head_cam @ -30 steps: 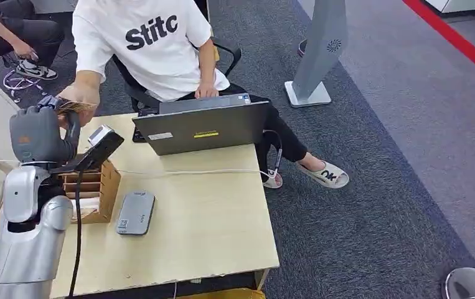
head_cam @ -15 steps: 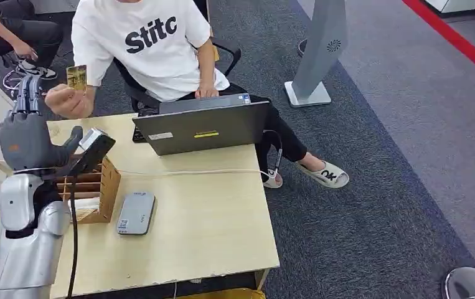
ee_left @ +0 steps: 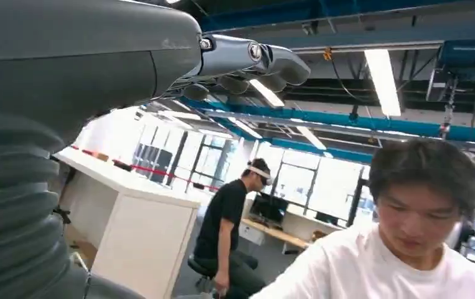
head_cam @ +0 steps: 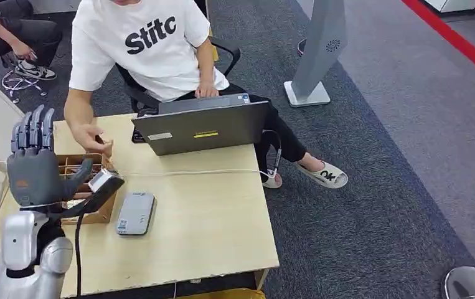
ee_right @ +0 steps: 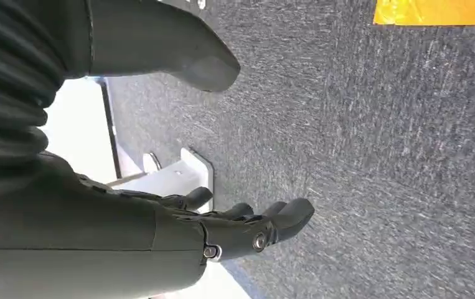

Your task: Pass the card to the sensor for recognition and then transmit it.

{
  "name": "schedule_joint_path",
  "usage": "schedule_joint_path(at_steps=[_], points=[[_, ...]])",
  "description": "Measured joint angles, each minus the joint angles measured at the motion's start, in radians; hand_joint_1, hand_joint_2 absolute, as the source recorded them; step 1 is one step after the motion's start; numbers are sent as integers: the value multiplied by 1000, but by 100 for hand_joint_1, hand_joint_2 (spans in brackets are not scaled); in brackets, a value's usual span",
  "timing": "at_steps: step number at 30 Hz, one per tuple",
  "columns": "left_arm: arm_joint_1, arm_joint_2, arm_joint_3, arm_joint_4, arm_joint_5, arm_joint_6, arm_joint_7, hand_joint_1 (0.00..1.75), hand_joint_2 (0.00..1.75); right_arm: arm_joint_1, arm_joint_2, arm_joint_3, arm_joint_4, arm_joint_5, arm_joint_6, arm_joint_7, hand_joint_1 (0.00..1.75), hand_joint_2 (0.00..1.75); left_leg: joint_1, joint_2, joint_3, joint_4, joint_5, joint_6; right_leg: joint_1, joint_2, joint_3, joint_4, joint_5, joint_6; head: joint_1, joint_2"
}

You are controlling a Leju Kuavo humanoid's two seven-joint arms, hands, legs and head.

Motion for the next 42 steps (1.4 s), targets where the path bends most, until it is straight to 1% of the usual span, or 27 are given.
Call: schedule_joint_path(at_steps=[3,7,11,17,20,22,23,25,26,28,29,38,42], points=[[88,23,-26,-95,84,-68,-33,0,175,0,0,-15,0,-5,-3,-11,0,175,0,0,-1,0,-1,0,0,0,0,0,-1,0,0,0],[197,77,-64,-197,220,-185,-74,0,175,0,4,-38,0,-9,-8,-25,0,175,0,0,-1,0,-2,1,0,0,-1,0,-1,-1,0,0],[260,126,-76,-241,262,-217,-96,0,175,0,6,-56,0,-9,-8,-26,0,175,0,0,-1,0,-2,1,0,-1,-1,0,-1,-1,0,0],[300,176,-78,-269,275,-262,-96,0,175,0,10,-72,0,-9,-10,-26,0,175,0,0,-1,0,-1,0,0,-1,0,0,-1,-1,0,0],[317,212,-78,-273,251,-294,-65,0,175,0,11,-81,0,-10,-13,-25,0,175,0,0,-1,0,-1,0,0,-1,0,0,-1,-1,0,0],[330,245,-76,-273,217,-320,-34,0,175,0,13,-85,0,-10,-15,-21,0,175,0,0,-1,0,-1,0,0,-1,0,0,-1,-1,0,0],[338,267,-71,-273,210,-327,-27,0,175,0,14,-90,0,-10,-15,-19,0,175,1,0,-1,0,-1,0,0,-1,0,0,-1,-1,0,0],[347,291,-62,-273,183,-327,-15,0,175,0,16,-98,0,-11,-15,-17,0,175,1,-1,-1,0,-1,0,0,-1,0,0,-2,-1,0,0],[349,302,-60,-273,146,-321,2,0,175,0,16,-100,0,-10,-15,-16,0,175,1,-1,-1,-1,-1,0,0,-2,0,0,-2,-1,0,0],[351,307,-59,-272,23,-291,43,0,175,0,19,-104,0,-8,-15,-12,0,175,1,-1,-1,-1,-1,0,0,-2,0,0,-2,-1,0,0],[351,306,-59,-271,7,-295,49,0,175,0,20,-106,0,-4,-15,-12,0,175,1,-1,-1,-1,-1,0,0,-2,0,0,-2,-1,0,0],[352,308,-59,-261,10,-308,49,0,175,0,26,-121,0,4,-14,-14,0,175,0,-1,-1,0,-1,0,0,-2,0,0,-1,-1,0,0],[360,318,-59,-256,11,-319,49,0,175,0,27,-125,0,6,-13,-13,0,175,0,-1,-1,0,-1,0,0,-2,0,0,-1,-1,0,0]])
